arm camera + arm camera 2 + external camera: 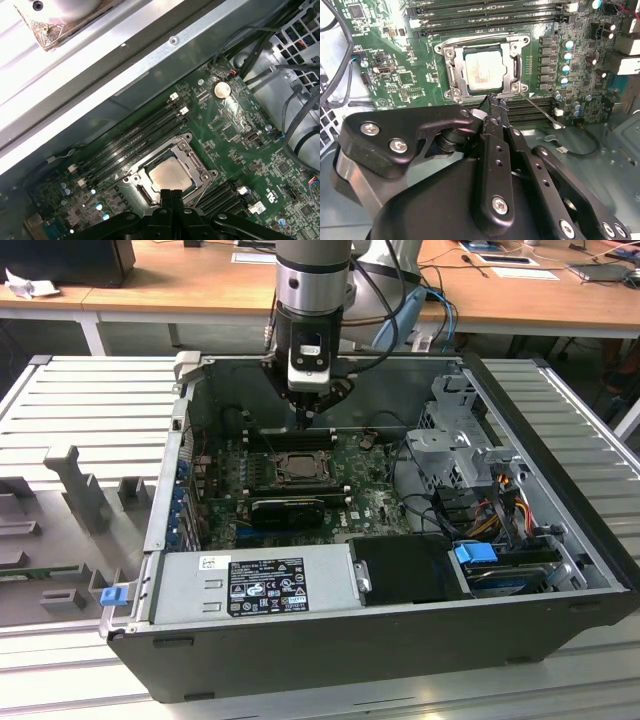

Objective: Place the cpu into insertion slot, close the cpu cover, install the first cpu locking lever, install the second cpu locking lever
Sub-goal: 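Install the first cpu locking lever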

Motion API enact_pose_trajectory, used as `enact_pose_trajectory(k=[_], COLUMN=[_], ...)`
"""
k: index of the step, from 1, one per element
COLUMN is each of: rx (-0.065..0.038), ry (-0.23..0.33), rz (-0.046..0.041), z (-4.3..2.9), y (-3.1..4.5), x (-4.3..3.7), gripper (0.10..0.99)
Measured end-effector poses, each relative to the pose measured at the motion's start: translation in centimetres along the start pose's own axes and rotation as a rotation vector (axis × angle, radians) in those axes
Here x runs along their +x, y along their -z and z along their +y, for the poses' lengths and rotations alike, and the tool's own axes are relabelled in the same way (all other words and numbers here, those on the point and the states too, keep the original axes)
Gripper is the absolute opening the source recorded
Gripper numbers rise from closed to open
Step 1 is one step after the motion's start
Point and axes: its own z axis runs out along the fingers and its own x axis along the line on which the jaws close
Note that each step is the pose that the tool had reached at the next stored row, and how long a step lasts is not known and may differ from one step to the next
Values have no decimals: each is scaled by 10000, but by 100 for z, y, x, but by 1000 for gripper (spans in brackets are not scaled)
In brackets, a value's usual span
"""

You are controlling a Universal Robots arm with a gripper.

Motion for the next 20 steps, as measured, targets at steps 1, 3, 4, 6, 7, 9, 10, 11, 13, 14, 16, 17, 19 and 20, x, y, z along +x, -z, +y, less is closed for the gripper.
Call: enact_pose_trajectory(k=[1,3,4,6,7,9,10,11,13,14,16,17,19,20], rx=[2,4,6,10,12,15,17,17,20,22,24,26,29,31], ry=[84,212,280,514,586,743,805,874,1001,1062,1200,1285,1436,1502], rz=[3,8,11,19,22,28,30,33,37,40,45,48,54,56], z=[0,0,0,0,0,0,0,0,0,0,0,0,0,0], y=[0,0,0,0,0,0,0,0,0,0,0,0,0,0], x=[0,0,0,0,0,0,0,0,0,0,0,0,0,0], gripper=[106,106,106,106,106,106,106,106,106,106,106,106,106,106])
